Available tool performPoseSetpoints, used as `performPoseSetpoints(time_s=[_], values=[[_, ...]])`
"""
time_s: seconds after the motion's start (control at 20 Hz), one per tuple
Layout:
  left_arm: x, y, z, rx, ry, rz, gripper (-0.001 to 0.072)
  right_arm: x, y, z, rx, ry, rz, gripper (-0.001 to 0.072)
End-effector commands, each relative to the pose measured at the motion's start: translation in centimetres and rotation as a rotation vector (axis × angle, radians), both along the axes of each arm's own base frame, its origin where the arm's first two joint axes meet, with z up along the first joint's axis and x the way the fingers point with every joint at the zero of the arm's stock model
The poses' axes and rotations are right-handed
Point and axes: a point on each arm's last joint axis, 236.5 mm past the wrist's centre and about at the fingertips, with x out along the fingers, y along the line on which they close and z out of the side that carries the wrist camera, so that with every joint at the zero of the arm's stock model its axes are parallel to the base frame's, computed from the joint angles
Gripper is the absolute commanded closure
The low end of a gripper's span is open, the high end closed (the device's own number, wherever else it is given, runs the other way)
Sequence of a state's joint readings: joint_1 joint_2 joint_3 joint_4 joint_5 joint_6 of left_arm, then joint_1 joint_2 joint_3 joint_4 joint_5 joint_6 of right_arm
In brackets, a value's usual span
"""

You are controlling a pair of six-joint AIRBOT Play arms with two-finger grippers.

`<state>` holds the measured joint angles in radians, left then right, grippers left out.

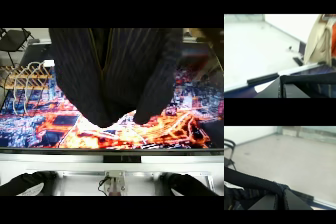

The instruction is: Fold the shirts.

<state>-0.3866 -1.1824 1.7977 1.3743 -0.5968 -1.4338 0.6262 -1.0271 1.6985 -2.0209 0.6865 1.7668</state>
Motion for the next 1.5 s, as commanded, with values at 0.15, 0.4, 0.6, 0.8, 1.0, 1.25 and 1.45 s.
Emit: performPoseSetpoints(time_s=[0.15, 0.4, 0.6, 0.8, 1.0, 1.25, 1.45], values=[[9.8, 0.4, -0.9, -0.327, -0.149, 0.089, 0.0652, 13.1, -1.5, -2.5, 0.185, -0.134, -0.049, 0.0618], [7.5, 3.8, 7.1, -0.559, -0.602, 0.116, 0.0652, 13.9, -4.0, 3.4, 0.566, -0.455, 0.147, 0.0617], [9.6, 2.1, 4.3, -0.379, -0.469, 0.141, 0.0651, 13.3, -3.5, 3.6, 0.483, -0.423, 0.13, 0.0617], [10.7, -1.1, -14.5, 0.226, 0.224, 0.034, 0.0652, 15.0, -8.2, -10.0, 0.155, 0.195, -0.279, 0.0617], [0.4, 1.3, -29.8, 0.436, 0.956, -0.048, 0.0653, 3.8, -3.2, -26.8, -0.162, 0.988, 0.013, 0.0617], [-13.2, 1.0, -38.1, 0.586, 1.264, -0.187, 0.0653, -10.9, -4.7, -35.5, -0.405, 1.642, 0.179, 0.0614], [-20.1, -3.6, -41.9, 0.444, 1.325, -0.349, 0.0652, -12.9, -5.4, -38.9, -0.408, 1.728, 0.155, 0.0614]])
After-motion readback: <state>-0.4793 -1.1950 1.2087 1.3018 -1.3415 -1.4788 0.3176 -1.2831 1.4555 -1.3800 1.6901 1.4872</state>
